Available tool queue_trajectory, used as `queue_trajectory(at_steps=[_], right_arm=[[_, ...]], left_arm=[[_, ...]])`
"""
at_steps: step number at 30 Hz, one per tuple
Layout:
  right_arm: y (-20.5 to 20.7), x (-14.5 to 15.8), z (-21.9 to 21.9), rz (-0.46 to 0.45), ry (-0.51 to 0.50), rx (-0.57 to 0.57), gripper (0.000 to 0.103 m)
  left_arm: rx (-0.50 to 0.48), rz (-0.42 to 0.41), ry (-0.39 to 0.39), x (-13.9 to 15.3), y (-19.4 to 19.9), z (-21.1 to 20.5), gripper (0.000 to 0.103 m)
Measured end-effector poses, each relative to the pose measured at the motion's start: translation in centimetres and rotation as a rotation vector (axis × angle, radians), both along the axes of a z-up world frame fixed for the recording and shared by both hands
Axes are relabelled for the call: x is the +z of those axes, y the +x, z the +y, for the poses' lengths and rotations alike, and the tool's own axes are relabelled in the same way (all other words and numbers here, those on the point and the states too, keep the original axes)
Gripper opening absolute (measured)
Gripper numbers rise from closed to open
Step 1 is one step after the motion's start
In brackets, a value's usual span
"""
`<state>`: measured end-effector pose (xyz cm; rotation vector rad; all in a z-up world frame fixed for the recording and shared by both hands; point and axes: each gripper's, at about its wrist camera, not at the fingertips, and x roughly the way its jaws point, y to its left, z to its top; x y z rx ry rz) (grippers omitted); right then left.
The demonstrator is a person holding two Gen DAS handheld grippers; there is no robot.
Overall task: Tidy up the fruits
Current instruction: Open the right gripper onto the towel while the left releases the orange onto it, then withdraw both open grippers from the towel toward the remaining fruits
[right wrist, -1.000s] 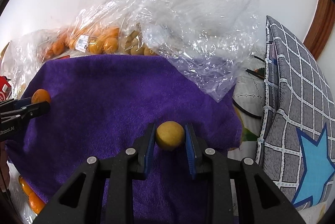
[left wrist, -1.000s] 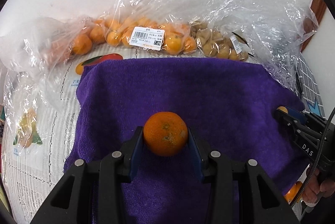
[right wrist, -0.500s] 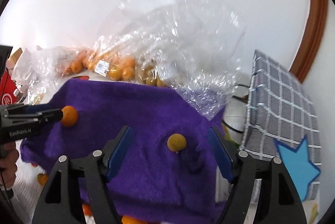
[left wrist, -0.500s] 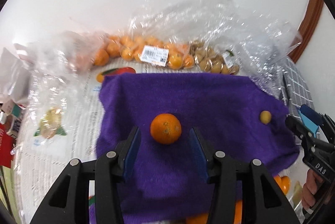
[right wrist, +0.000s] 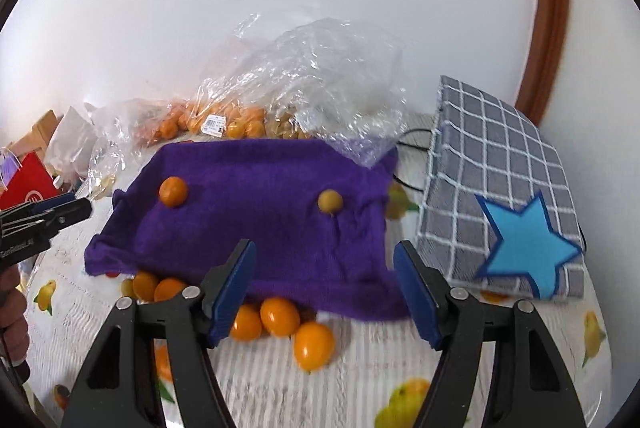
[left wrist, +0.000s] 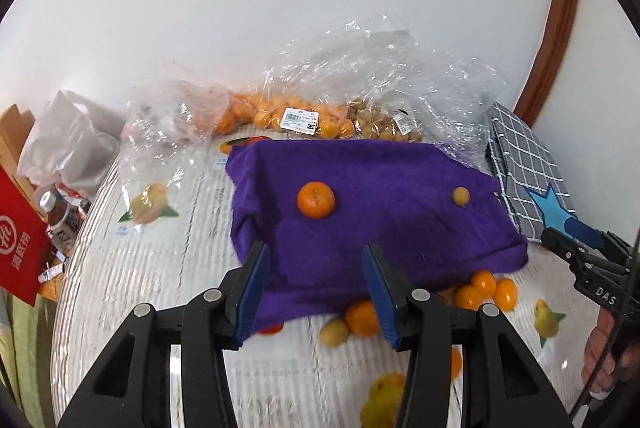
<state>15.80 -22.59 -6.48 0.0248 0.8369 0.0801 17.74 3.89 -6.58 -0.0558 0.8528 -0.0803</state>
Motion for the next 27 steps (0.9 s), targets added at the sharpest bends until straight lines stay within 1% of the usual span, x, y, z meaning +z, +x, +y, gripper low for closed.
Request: queue_trajectory(at_steps=[3, 5, 7, 9, 10, 12, 14, 17, 23, 27], right_arm=[[-1.6, -0.2, -0.5, 0.003, -0.011, -0.010, 0.067], [-2.4, -0.8, -1.0, 0.020, 0.008, -0.008, 0.066], [-3.0, -1.7, -1.5, 0.054, 0.037, -0.014, 0.063], [-3.5, -2.7, -1.7, 0.080, 0.053, -0.011, 0.055], [-3.7, -3.2, -1.6, 0.088, 0.049, -0.008, 0.053], [-3.9, -4.2, -1.4, 0.094, 0.044, 0.001, 0.046], [-3.9, -5.4, -1.0, 0.119, 0.048, 0.021, 0.042], [-3.8, -6.7, -0.5, 0.140, 0.060, 0.031, 0.042], [-2.8, -8.0, 0.0, 0.150, 0.076, 0.029, 0.042], [-1.8, -9.3, -0.1, 0.172, 0.089, 0.018, 0.038]], left_arm=[[-0.005, 0.013, -0.011, 0.0, -1.5, 0.2, 0.046], [-0.006, 0.024, 0.005, -0.4, -2.4, 0.1, 0.046], [0.009, 0.036, 0.029, -0.7, -3.1, 0.1, 0.046], [0.017, 0.048, 0.037, -1.1, -3.6, 0.4, 0.046], [0.019, 0.049, 0.035, -1.1, -3.9, 0.6, 0.046], [0.038, 0.052, 0.029, -1.3, -4.4, 1.2, 0.046], [0.055, 0.061, 0.015, -1.5, -4.6, 1.8, 0.046], [0.075, 0.093, -0.010, -2.1, -4.6, 2.7, 0.047], [0.083, 0.128, -0.006, -3.6, -4.5, 3.3, 0.047], [0.062, 0.151, -0.027, -4.8, -3.9, 2.9, 0.047]])
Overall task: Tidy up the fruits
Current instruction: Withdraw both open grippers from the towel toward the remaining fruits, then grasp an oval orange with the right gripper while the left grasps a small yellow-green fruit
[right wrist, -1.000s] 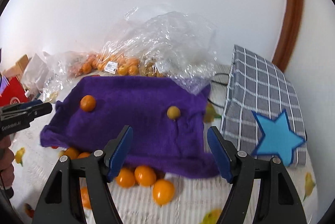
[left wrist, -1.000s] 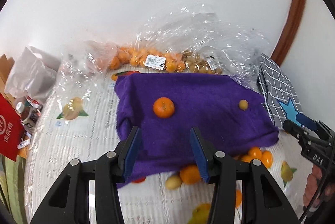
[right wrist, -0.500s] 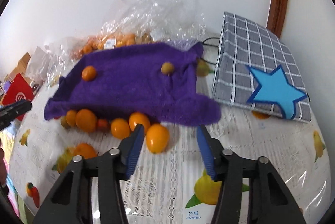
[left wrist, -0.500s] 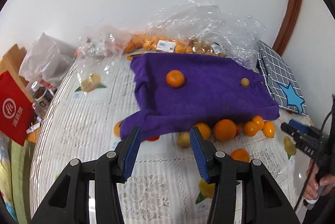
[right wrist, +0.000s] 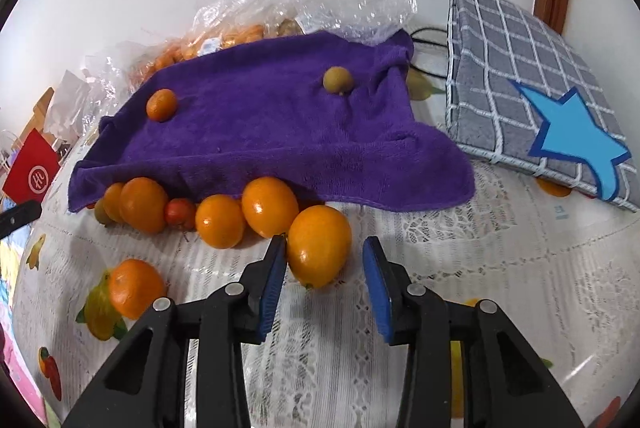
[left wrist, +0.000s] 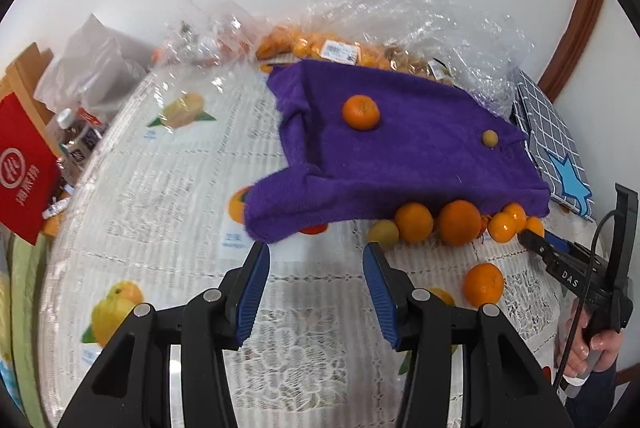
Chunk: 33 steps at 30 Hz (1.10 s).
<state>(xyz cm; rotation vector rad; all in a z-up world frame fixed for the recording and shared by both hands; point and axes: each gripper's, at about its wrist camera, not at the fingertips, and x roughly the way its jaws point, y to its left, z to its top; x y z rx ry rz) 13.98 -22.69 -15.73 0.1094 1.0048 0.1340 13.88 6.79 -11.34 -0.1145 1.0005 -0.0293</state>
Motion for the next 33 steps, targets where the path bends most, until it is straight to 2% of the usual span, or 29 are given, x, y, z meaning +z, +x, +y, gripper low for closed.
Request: queue_trajectory(at_steps=[2, 8, 13, 17, 18, 19, 26, 33], right_arm=[[0.1, 0.0, 0.0, -0.018, -0.002, 0.002, 0.034], [-0.5, 0.3, 0.0, -0.031, -0.041, 0.008, 0.034], [-2.1, 0.5, -0.2, -0.043, -0.078, 0.031, 0.034], [-2.9, 0.6, -0.3, -0.039, -0.069, 0.029, 0.034], [-3.0, 0.5, -0.3, -0.036, -0.069, 0.025, 0.034], [-3.2, 0.6, -0.3, -0.034, -0.067, 0.020, 0.034], [-4.1, 0.5, 0.2, -0.027, -0.040, -0.003, 0.034], [-5.0, 1.2, 0.8, -0.033, -0.035, -0.004, 0.034]], left_arm=[[-0.018, 0.010, -0.004, -0.6, 0.4, -0.5, 0.047], [-0.093, 0.022, -0.024, -2.5, 1.6, -2.8, 0.047], [-0.116, 0.027, -0.056, -3.7, 2.5, -3.6, 0.046], [-0.130, 0.023, -0.066, -4.3, 3.2, -3.7, 0.037], [-0.132, 0.022, -0.069, -4.4, 3.4, -3.7, 0.032], [-0.138, 0.023, -0.078, -4.5, 3.4, -3.7, 0.024], [-0.156, -0.018, -0.078, -3.6, 2.2, -3.0, 0.024], [-0.100, -0.043, -0.083, -1.7, 0.0, -1.1, 0.024]])
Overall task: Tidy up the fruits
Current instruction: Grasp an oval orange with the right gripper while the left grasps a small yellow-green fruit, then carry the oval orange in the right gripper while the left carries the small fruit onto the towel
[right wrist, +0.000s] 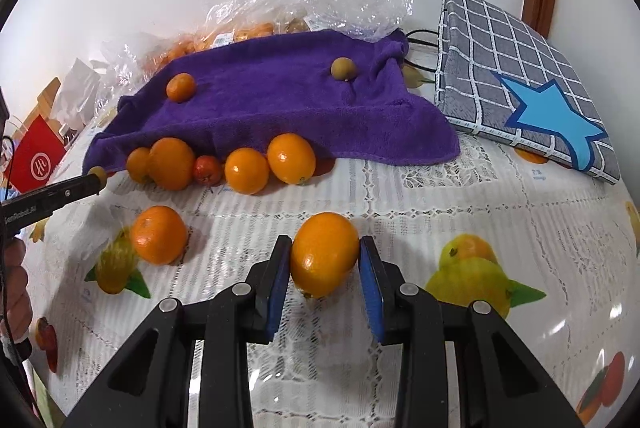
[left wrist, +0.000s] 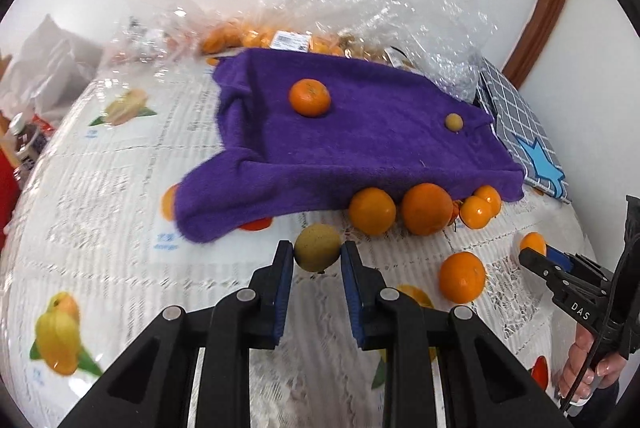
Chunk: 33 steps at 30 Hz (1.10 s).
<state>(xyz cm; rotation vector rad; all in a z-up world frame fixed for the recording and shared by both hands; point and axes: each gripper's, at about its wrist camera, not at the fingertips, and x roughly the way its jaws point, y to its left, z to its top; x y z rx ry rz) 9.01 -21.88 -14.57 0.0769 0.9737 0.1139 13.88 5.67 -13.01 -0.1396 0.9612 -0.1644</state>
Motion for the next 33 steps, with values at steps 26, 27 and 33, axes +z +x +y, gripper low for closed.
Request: queue_trajectory(at_steps=[26, 27, 33], right_arm=[[-1.0, 9.6, -2.5, -0.169, -0.017, -0.064, 0.034], [-0.8, 9.8, -2.6, -0.172, -0.018, -0.066, 0.034], [0.4, 10.9, -3.0, -0.190, -0.014, -0.070, 0.034]], left_arm=[[0.067, -0.100, -0.038, 7.0, -2.4, 0.3, 0.024], [0.068, -0.100, -0.041, 7.1, -2.2, 0.3, 0.024], [0.066, -0.112, -0.043, 7.9, -0.7, 0.1, 0.024]])
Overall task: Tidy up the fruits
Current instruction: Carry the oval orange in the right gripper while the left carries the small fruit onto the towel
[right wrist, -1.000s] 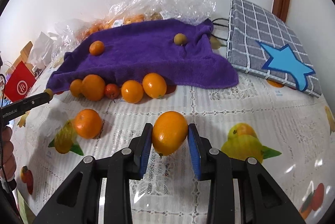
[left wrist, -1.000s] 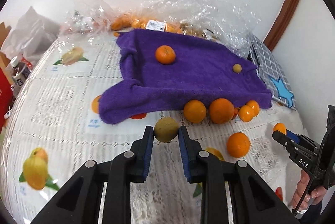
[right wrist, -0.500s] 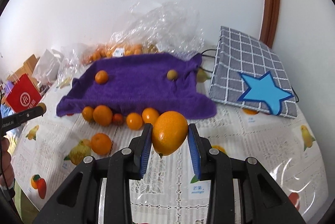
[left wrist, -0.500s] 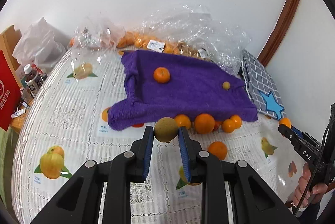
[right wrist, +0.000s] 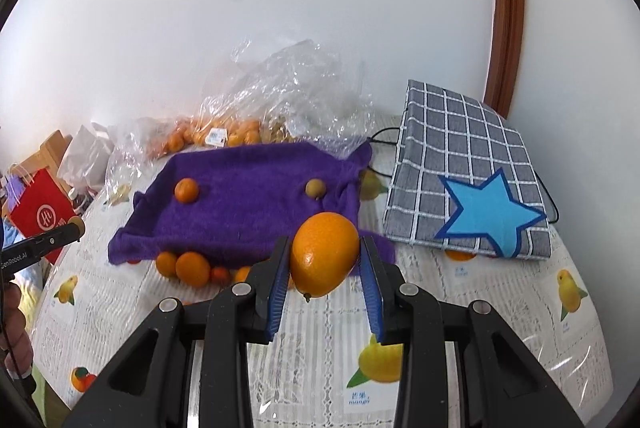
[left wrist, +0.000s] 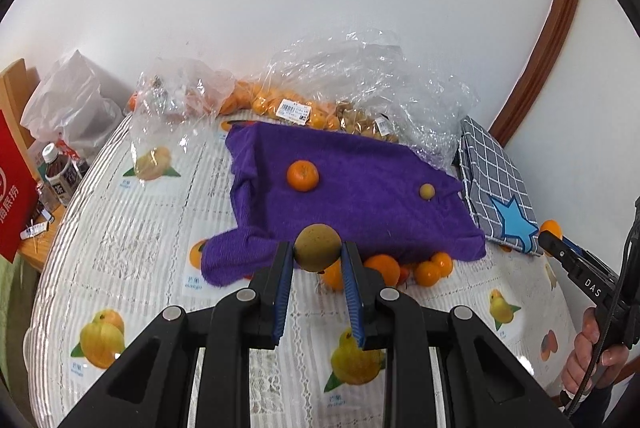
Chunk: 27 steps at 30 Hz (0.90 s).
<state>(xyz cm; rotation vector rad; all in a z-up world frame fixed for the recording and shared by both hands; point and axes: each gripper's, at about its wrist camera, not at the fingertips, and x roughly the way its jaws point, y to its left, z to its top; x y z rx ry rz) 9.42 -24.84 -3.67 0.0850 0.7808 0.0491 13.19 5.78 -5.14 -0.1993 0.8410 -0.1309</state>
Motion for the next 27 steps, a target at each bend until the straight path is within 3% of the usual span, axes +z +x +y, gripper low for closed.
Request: queue_trajectory(at_steps=[15, 27], right_arm=[[5.8, -1.3, -0.6, 0.025, 0.019, -0.010, 0.034], [11.0, -5.9, 0.7, 0.102, 0.024, 0.030, 0.034]], left_arm=[[0.005, 0.014, 0.024, -0.6, 5.6, 0.2, 0.024], [0.011, 0.080, 0.035, -3.8, 10.2, -0.1, 0.024]])
